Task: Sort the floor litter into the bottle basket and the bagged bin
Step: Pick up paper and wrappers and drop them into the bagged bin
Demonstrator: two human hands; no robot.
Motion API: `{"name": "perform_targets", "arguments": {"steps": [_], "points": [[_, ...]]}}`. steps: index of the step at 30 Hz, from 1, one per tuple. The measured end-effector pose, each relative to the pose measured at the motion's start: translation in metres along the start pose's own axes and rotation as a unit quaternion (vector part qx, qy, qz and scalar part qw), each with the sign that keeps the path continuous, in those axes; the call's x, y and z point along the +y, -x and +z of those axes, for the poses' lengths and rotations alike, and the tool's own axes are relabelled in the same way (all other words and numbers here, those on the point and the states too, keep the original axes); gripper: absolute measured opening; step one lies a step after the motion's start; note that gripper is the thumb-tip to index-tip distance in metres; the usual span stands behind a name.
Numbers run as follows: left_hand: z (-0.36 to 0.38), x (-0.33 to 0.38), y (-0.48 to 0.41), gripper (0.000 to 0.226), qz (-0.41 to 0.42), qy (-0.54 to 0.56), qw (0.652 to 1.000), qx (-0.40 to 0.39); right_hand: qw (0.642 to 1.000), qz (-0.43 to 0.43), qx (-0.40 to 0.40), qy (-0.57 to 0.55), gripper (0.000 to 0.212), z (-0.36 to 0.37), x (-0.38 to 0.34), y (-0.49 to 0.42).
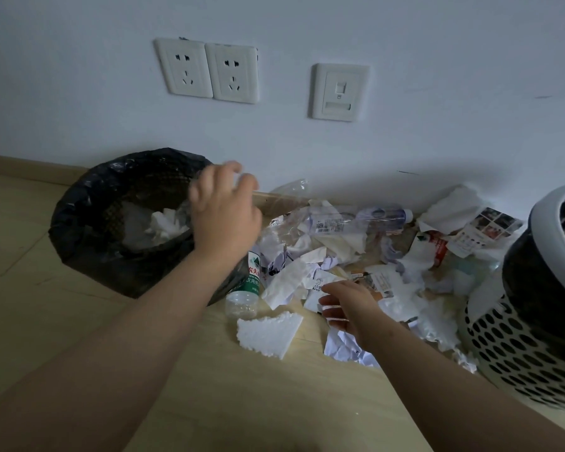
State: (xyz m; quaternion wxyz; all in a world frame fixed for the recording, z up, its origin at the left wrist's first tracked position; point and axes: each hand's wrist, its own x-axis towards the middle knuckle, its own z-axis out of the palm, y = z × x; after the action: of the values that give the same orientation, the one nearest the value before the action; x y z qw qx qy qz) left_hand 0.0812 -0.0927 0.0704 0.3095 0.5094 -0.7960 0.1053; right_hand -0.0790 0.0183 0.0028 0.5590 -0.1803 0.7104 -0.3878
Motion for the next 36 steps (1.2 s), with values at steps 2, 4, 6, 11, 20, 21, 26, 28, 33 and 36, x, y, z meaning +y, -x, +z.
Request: {"name": "perform_targets", "arguments": {"steps": [2, 4, 6, 11, 20, 21, 26, 28, 33, 36], "points": [[0.007, 0.026, 0.011, 0.023, 0.072, 0.072, 0.992, -0.07, 1.0, -0.019, 0.019, 0.011, 0.011, -0.003, 0.003, -0.003], [0.021, 0.045, 0.031, 0.023, 0.106, 0.124, 0.966, -0.202, 0.991, -0.06, 0.058, 0.101, 0.013, -0.01, 0.009, -0.009], [0.038, 0.054, 0.055, 0.029, 0.126, 0.107, 0.931, -0.324, 0.952, -0.105, 0.092, 0.272, 0.022, -0.023, 0.022, -0.013], [0.061, 0.05, 0.119, 0.044, 0.199, -0.013, 0.815, -0.544, 0.807, -0.175, 0.124, 0.549, 0.054, -0.055, 0.053, -0.006], [0.064, 0.074, 0.147, 0.04, 0.141, 0.004, 0.834, -0.533, 0.71, -0.133, -0.067, 0.688, 0.069, -0.055, 0.115, 0.001], [0.064, 0.077, 0.15, 0.043, 0.134, 0.018, 0.837, -0.53, 0.718, -0.146, -0.072, 0.677, 0.066, -0.052, 0.118, 0.004], [0.072, 0.08, 0.18, 0.06, 0.162, 0.094, 0.807, -0.56, 0.743, -0.195, -0.115, 0.63, 0.051, -0.05, 0.127, 0.011], [0.07, 0.079, 0.19, 0.053, 0.188, 0.068, 0.802, -0.563, 0.742, -0.21, -0.116, 0.626, 0.043, -0.057, 0.132, 0.01], [0.07, 0.064, 0.188, 0.031, 0.326, -0.001, 0.791, -0.517, 0.744, -0.177, -0.078, 0.64, 0.029, -0.076, 0.132, 0.008], [0.072, 0.06, 0.186, 0.035, 0.334, -0.023, 0.797, -0.503, 0.734, -0.144, -0.048, 0.662, 0.024, -0.091, 0.13, 0.008]]}}
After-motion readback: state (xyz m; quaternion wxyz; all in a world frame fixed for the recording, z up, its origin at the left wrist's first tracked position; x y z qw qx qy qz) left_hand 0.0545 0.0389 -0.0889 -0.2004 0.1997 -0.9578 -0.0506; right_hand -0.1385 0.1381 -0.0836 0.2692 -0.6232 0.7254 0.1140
